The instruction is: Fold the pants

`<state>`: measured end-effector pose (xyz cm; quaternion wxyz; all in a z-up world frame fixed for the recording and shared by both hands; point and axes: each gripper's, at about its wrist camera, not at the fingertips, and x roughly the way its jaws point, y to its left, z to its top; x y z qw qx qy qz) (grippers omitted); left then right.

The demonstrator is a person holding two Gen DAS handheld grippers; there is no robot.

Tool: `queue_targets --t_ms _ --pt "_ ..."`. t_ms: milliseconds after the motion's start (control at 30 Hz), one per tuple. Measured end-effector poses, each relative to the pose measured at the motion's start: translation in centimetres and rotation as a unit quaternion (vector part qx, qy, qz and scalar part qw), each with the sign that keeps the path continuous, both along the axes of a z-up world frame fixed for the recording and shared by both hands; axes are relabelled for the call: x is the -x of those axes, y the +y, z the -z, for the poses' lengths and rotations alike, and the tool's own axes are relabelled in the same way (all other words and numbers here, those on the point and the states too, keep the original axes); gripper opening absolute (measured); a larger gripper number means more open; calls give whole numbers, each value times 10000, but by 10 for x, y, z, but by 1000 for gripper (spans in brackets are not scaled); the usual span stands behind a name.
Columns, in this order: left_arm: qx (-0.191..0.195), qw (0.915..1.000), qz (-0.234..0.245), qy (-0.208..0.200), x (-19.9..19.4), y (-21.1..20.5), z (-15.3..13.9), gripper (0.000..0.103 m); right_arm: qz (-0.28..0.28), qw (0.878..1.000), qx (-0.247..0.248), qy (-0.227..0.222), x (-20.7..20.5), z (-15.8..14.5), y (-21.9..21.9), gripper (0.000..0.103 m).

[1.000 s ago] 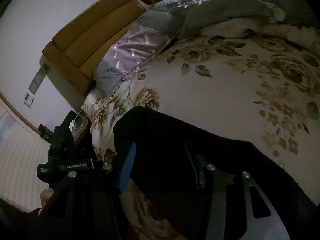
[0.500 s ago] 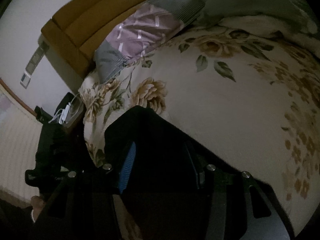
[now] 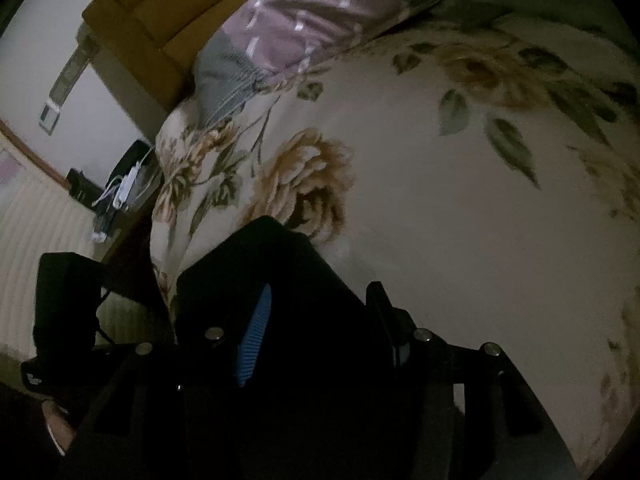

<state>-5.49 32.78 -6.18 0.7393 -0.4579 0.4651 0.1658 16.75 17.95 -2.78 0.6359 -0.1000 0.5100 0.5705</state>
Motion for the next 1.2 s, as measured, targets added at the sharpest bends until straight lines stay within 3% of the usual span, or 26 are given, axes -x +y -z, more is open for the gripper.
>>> queue_targets --t_ms 233,300,333,433,600,900,1200 --pt "-80 9999 1 80 -7 0 1 60 -506 9980 361 65 4 25 30 60" --pt "-156 9998 13 105 -8 -1 0 59 -517 9981 312 77 5 26 29 55" --pt "-246 9996 33 147 -9 -2 -1 55 -520 9982 268 109 6 25 28 43" --pt "-543 9982 165 184 -14 -6 -5 33 -513 9985 163 96 8 20 20 26" --pt "-420 9988 247 31 -16 -8 -14 16 -405 9991 -54 -72 15 0 3 20" --pt "-789 9934 683 -479 -24 -43 -75 13 92 9968 -776 -167 16 -52 -58 19" --pt "-1126 9770 1458 -1074 -40 -113 -134 13 755 9860 -1465 -269 14 -95 -150 19"
